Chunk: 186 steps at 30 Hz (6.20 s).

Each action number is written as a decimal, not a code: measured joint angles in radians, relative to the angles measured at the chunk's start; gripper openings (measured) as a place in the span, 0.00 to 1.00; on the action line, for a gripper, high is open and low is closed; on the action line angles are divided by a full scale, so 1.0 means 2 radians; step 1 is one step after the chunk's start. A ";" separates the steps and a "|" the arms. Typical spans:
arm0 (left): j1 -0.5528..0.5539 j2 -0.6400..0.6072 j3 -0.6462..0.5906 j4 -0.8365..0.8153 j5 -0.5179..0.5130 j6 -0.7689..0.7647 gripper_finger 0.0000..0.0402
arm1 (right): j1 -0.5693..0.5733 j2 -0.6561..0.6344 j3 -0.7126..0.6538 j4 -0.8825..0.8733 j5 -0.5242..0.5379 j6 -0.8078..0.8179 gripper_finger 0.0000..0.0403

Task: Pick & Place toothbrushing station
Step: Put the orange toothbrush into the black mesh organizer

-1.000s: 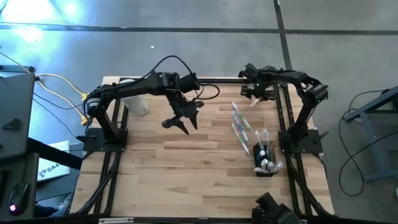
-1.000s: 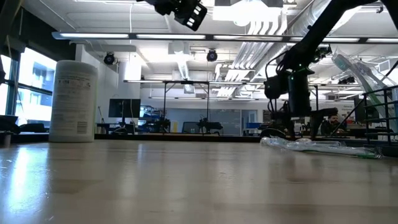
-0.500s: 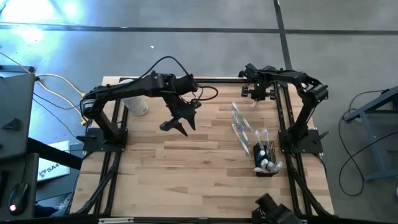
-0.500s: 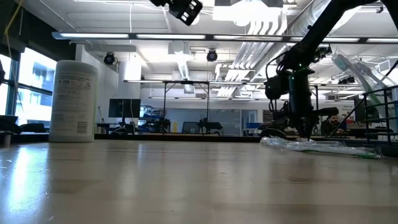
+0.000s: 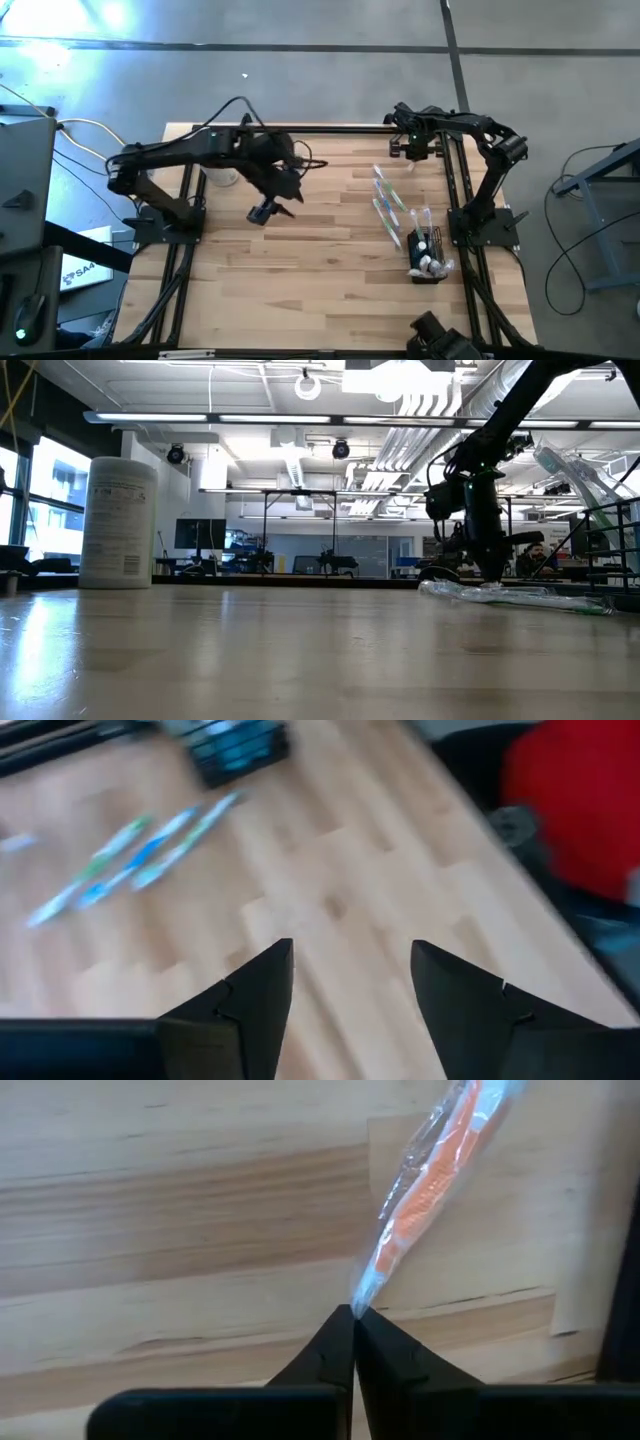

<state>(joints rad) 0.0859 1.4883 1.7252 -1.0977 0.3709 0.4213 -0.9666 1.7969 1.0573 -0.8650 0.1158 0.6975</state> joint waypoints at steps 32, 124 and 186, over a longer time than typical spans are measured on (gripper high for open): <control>0.026 -0.218 -0.421 0.385 -0.056 -0.157 0.49 | 0.190 -0.349 0.000 -0.023 0.136 -0.076 0.00; -0.174 0.019 -0.381 0.693 -0.519 0.361 0.04 | 0.624 -0.208 0.000 0.332 -0.019 0.028 0.00; -0.105 -0.057 -0.394 0.666 -0.202 -0.039 0.04 | 0.648 -0.199 0.000 0.554 0.105 -0.387 0.29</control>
<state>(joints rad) -0.1242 1.3739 0.9367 0.2350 -0.0322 0.3426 0.3286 1.3987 1.0573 0.2423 0.3266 -0.0765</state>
